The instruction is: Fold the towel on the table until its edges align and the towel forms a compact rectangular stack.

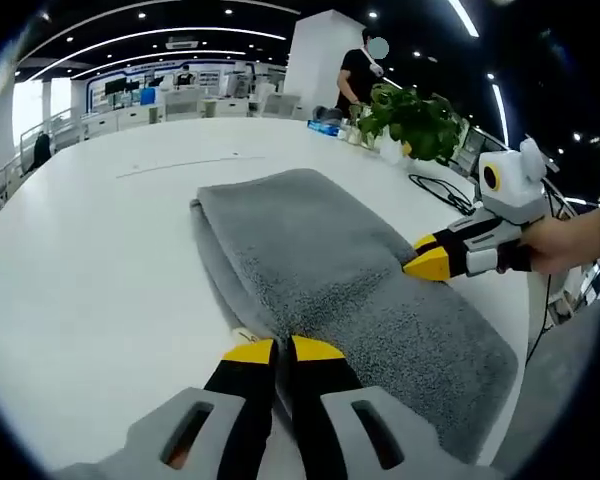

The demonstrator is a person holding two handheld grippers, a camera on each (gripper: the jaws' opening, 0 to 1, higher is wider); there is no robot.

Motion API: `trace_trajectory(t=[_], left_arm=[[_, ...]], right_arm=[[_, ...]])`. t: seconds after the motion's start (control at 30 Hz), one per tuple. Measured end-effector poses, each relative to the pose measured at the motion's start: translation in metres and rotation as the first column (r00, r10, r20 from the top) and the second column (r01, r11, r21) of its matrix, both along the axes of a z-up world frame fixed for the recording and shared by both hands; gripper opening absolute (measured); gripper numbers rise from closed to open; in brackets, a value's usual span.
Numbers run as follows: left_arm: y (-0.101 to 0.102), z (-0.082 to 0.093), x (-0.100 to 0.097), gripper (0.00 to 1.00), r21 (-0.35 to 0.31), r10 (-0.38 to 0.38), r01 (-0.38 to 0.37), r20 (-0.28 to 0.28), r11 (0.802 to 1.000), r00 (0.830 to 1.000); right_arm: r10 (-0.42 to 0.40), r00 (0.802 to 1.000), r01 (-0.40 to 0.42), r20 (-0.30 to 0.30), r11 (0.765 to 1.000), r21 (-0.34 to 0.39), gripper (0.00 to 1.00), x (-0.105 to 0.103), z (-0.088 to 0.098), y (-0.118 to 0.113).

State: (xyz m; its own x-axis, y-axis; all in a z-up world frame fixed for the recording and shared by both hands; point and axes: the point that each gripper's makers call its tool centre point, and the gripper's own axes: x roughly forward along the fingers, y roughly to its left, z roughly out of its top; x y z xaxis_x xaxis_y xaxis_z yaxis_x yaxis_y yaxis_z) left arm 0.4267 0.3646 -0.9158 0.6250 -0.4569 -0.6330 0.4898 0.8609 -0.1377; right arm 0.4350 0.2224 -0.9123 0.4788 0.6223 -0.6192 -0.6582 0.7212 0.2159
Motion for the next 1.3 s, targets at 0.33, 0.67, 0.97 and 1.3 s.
trace_trajectory(t=[0.33,0.67,0.97,1.3], left_arm=[[-0.002,0.001,0.0,0.05,0.045,-0.064,0.064,0.013,0.997,0.998],[0.003,0.005,0.0,0.06,-0.064,0.021,-0.024,-0.047,0.998,0.999],[0.031,0.014,-0.004,0.14,-0.028,0.087,-0.088,-0.027,0.996,0.996],[0.023,0.044,-0.028,0.21,-0.041,0.03,-0.027,0.057,0.999,0.998]], right_arm=[[-0.002,1.0,0.002,0.022,1.0,-0.013,0.08,0.001,-0.001,0.003],[0.0,1.0,0.001,0.026,0.999,-0.032,0.1,0.005,0.008,0.006],[0.062,0.994,-0.058,0.09,0.998,-0.039,0.16,-0.004,0.034,-0.001],[0.112,0.989,-0.109,0.096,0.993,-0.032,0.24,-0.032,0.043,-0.003]])
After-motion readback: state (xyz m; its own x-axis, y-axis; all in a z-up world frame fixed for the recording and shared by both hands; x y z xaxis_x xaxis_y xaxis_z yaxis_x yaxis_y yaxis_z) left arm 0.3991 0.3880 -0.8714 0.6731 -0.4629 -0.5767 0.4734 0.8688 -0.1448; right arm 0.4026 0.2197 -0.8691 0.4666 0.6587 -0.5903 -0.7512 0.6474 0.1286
